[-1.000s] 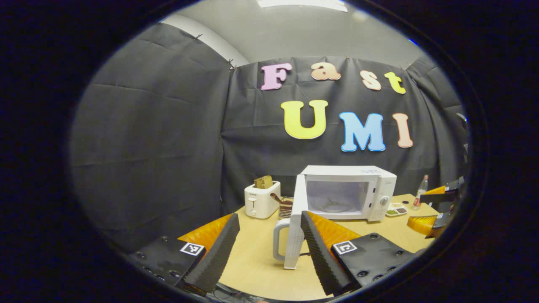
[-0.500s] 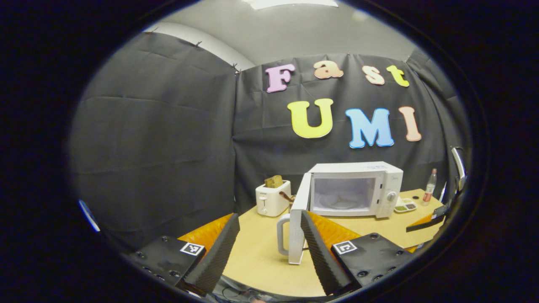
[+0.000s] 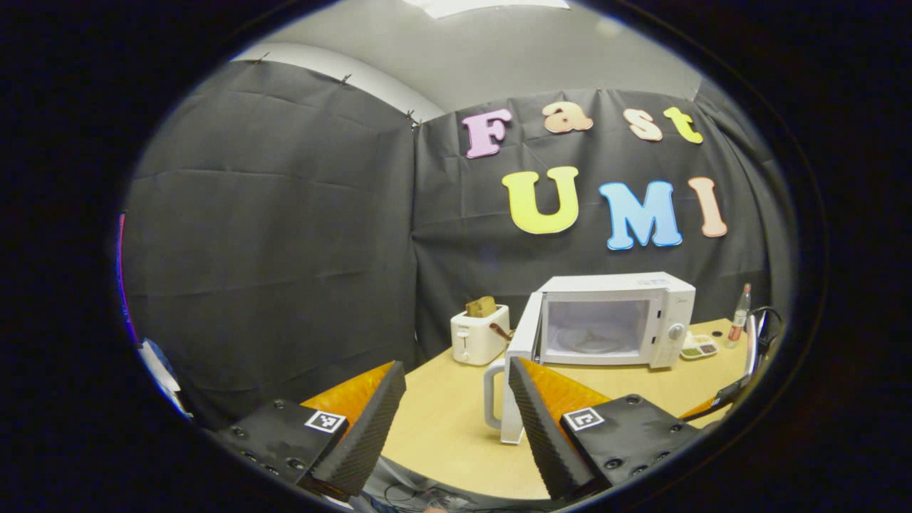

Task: Open the microwave oven with the left hand, put the food in, and close the microwave oven.

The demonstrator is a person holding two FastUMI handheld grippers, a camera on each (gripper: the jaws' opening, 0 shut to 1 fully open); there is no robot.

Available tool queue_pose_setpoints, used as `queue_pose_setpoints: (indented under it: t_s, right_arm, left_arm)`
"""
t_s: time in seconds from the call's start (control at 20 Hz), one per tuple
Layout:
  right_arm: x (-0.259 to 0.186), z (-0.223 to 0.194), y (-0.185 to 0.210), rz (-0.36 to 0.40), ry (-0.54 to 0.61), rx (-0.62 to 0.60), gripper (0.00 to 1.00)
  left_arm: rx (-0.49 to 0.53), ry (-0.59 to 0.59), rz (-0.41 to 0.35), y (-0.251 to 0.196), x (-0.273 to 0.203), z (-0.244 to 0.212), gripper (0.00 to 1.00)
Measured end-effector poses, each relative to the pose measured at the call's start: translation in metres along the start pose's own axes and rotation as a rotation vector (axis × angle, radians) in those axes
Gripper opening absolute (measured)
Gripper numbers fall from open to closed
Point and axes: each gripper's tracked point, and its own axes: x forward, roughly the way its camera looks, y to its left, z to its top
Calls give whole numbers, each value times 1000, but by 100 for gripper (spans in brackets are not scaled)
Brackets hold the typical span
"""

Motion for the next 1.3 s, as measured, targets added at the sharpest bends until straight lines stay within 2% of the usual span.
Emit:
queue_pose_setpoints:
  t_s: [0.4, 0.6, 0.7, 0.85, 1.1, 1.3]
  right_arm:
    - [18, -12, -10, -6, 53, 1, 96]
    - [20, -9, -4, 17, 47, -26, 94]
    - [20, -8, -6, 17, 43, -39, 80]
    - [19, -6, -6, 16, 36, -26, 75]
    - [9, 19, -19, -8, -9, -24, 75]
    - [6, 51, -38, -72, -67, -30, 75]
  left_arm:
    - [-11, -15, 28, 3, -5, 5, 95]
    - [-4, -36, 25, -1, -7, 8, 94]
    - [1, -43, 18, -14, -4, 15, 94]
    - [17, -59, 21, -23, -4, 22, 93]
    - [14, -75, 31, -23, -11, 31, 93]
    - [10, -71, 19, -23, -4, 29, 93]
